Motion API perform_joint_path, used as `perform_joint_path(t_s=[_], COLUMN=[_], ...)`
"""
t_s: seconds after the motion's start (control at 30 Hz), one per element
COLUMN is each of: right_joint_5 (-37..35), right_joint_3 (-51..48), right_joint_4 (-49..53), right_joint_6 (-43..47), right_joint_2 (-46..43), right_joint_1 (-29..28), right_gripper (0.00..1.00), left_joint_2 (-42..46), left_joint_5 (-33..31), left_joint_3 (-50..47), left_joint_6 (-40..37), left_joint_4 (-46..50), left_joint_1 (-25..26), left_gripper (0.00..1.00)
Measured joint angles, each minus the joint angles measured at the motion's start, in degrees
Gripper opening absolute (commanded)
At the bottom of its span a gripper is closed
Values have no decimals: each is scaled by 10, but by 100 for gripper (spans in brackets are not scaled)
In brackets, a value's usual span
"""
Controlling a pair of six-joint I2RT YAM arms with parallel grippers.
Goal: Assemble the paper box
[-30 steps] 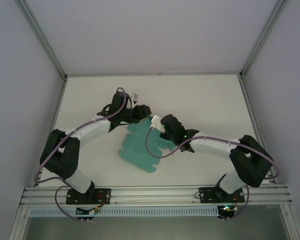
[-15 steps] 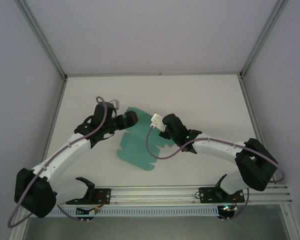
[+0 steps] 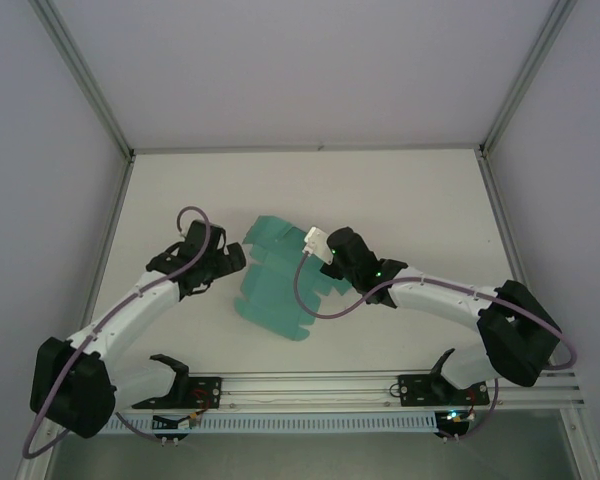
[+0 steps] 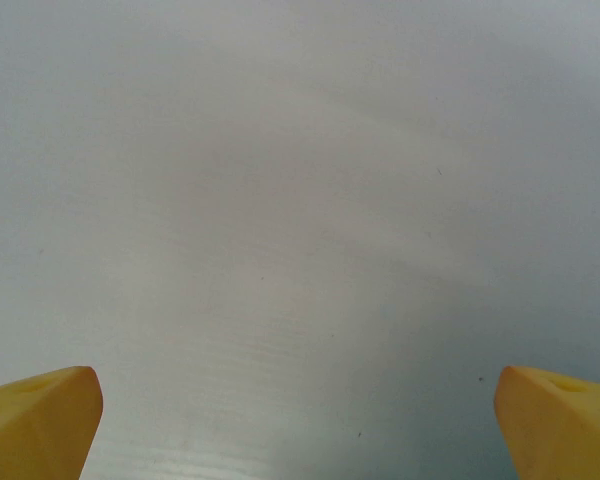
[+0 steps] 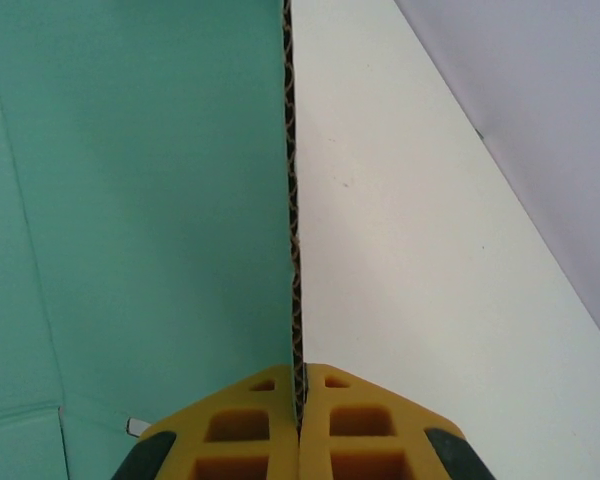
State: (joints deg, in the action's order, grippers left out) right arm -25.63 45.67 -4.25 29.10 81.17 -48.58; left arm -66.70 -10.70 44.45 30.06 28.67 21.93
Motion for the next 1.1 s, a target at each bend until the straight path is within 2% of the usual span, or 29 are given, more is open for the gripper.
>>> perform_joint_path(t_s=[0.27, 0.43, 0.67, 0.87, 1.1], right_joint_5=[6, 14, 30, 43, 25], right_joint_3=[0, 1, 9, 16, 37], right_joint_4=[5, 5, 9, 27, 44], right_joint_6=[-9, -13, -13, -10, 20], right_joint_2=[0, 1, 7, 7, 21], right_joint_1=[0, 0, 0, 0, 0], right_gripper=[0, 0, 0, 0, 0], left_joint_2=[-30, -32, -89, -142, -126], left_joint_5=[95, 116, 99, 38, 28], left_joint_3=[-7, -23, -23, -19, -16], left_joint_6=[-41, -56, -72, -69, -68], left_joint_4=[-84, -116, -153, -164, -166], left_joint_1=[7, 17, 52, 81, 85], left_gripper=[100, 100, 100, 100, 100])
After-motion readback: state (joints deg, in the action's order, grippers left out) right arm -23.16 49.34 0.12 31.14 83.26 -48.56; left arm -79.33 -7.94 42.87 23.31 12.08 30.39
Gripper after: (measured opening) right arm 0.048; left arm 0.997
